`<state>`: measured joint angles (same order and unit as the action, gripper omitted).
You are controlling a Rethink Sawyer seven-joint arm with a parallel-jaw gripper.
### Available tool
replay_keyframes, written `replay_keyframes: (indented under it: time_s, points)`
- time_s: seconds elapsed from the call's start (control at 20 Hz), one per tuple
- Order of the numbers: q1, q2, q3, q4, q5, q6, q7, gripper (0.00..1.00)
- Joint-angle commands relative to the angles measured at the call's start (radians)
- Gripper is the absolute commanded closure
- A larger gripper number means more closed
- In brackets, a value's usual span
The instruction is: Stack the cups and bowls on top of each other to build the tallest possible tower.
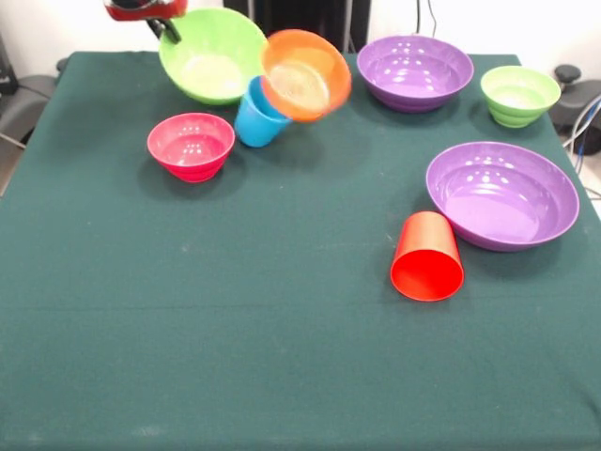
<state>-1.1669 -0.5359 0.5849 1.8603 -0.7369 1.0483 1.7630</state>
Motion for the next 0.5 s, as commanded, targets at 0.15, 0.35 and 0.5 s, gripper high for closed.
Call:
replay_keyframes:
  time_s: [0.15,0.35,0.5]
  points:
    - [0.001,-0.046,0.081,-0.049,-0.004,0.153,-0.383,1.0]
    - [-0.005,-0.049,0.082,-0.053,-0.017,0.165,-0.382,1.0]
    - [-0.002,-0.035,0.082,-0.067,-0.024,0.169,-0.383,1.0]
